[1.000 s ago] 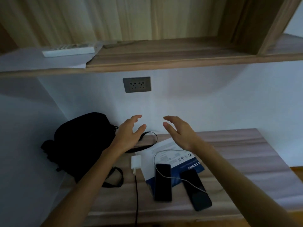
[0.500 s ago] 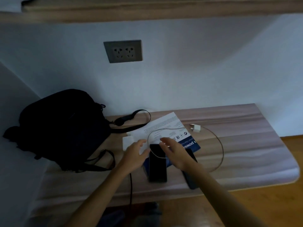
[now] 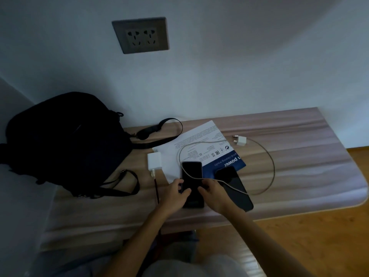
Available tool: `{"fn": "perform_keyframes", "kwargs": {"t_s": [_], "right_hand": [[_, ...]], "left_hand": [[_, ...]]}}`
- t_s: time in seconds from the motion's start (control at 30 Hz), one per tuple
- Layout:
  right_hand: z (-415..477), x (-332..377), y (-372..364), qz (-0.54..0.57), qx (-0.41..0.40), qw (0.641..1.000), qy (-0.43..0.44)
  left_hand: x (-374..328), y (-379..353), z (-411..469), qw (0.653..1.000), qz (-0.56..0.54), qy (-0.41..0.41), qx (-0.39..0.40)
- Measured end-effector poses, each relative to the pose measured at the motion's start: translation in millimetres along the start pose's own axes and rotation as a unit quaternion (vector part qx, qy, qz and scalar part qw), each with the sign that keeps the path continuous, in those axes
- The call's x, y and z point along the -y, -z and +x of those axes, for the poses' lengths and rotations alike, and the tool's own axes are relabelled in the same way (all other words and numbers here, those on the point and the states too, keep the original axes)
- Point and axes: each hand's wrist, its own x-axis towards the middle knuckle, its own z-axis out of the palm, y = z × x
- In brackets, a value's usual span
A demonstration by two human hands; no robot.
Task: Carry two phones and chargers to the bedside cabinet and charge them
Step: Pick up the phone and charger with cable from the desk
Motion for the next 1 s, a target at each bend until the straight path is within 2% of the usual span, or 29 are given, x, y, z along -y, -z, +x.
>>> {"fn": "perform_keyframes", "kwargs": {"t_s": [0.2, 0.33, 0.47, 0.7, 0.83, 1.0], "right_hand": [[-0.3, 4.1, -3.0, 0.081, -0.013, 0.996, -0.016], [0.1, 0.6, -3.3, 0.091, -0.006, 0.996, -0.023], [-4.8, -5.5, -2.6, 0.11, 0.057, 0.992, -0.031], [-9.8, -4.7, -7.3, 0.202, 0.122, 0.967, -0.096], [-16.2, 8.7, -6.6, 0.183, 0.164, 0.968, -0.057], [-20.6, 37.7, -11.2, 0.192, 0.22, 0.956, -0.012]], "left_hand": [[-2.8, 1.2, 8.6, 0.994, -0.095, 0.061, -0.012], [0.9, 3.3, 10.1, 0.98, -0.171, 0.099, -0.007], [-0.6, 6.4, 4.6, 0.969, -0.233, 0.08, 0.017], [-5.3, 10.6, -10.1, 0.975, -0.216, 0.031, 0.039], [-1.1, 21.4, -17.8, 0.967, -0.246, 0.059, 0.007], [4.6, 37.8, -32.4, 0.937, -0.341, 0.067, 0.027]]}}
